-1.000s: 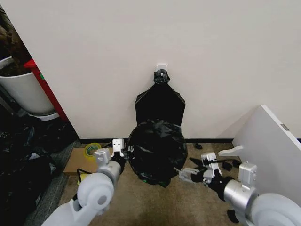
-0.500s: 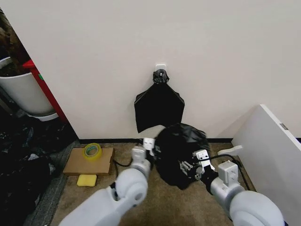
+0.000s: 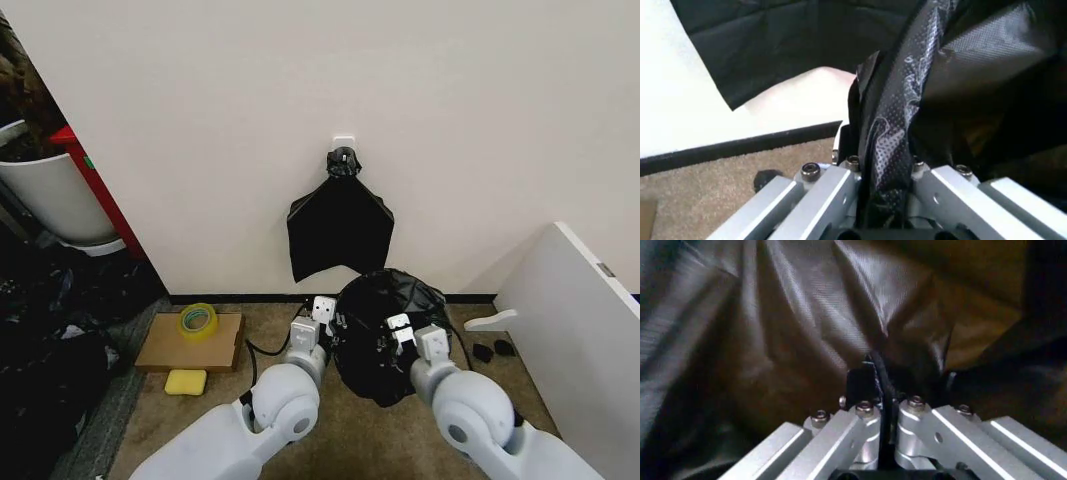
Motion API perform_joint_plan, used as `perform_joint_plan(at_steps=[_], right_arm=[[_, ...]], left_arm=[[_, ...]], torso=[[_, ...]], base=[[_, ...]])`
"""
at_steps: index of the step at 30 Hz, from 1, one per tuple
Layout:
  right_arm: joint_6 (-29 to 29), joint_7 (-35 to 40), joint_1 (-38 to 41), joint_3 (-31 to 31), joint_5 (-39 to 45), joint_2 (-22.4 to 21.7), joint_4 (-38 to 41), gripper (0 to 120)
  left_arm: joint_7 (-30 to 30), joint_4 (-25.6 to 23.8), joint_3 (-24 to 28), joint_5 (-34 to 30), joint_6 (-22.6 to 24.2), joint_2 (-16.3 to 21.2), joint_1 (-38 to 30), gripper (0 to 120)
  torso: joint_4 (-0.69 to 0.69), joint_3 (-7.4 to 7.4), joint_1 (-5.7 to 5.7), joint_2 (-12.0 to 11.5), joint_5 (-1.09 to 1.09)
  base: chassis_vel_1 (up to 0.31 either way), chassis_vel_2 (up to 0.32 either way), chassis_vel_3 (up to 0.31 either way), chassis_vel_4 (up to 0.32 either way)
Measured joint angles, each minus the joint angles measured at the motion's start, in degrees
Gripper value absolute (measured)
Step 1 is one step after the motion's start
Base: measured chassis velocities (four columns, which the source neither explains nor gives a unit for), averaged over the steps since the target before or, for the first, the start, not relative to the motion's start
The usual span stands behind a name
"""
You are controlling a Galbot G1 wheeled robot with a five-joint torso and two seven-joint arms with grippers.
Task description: Place the garbage bag over the trash bin.
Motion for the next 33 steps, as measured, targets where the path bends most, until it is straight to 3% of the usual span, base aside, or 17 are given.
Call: perform_joint_plan(at_steps=[9,18,28,33], right_arm=[[-0.01,4.16,6.90,-6.81,-1.09,5.48,-10.98,0],[0.02,3.55,9.66,-8.11,-4.94,7.09,-18.94,0],[0.04,1.27,9.42,-10.34,-8.39,7.66,-14.63,0],[0.12,1.15,12.02,-10.12,-10.06,9.67,-20.39,0]], left_arm=[[2.38,-1.77,-0.85,3.74,-0.75,1.08,2.39,0],[4.10,-2.55,-1.80,6.47,-1.62,2.18,3.98,0],[4.90,-1.96,-1.59,7.55,-1.99,2.27,4.24,0],[6.34,-2.11,-0.77,9.58,-2.64,2.86,5.37,0]], torso=[[0.00,0.00,0.00,0.00,0.01],[0.00,0.00,0.00,0.00,0.01],[-0.01,0.00,-0.01,0.00,0.00],[0.01,0.00,-0.01,0.00,0.02]], base=[[0.000,0.000,0.000,0.000],[0.000,0.000,0.000,0.000],[0.000,0.000,0.000,0.000],[0.000,0.000,0.000,0.000]])
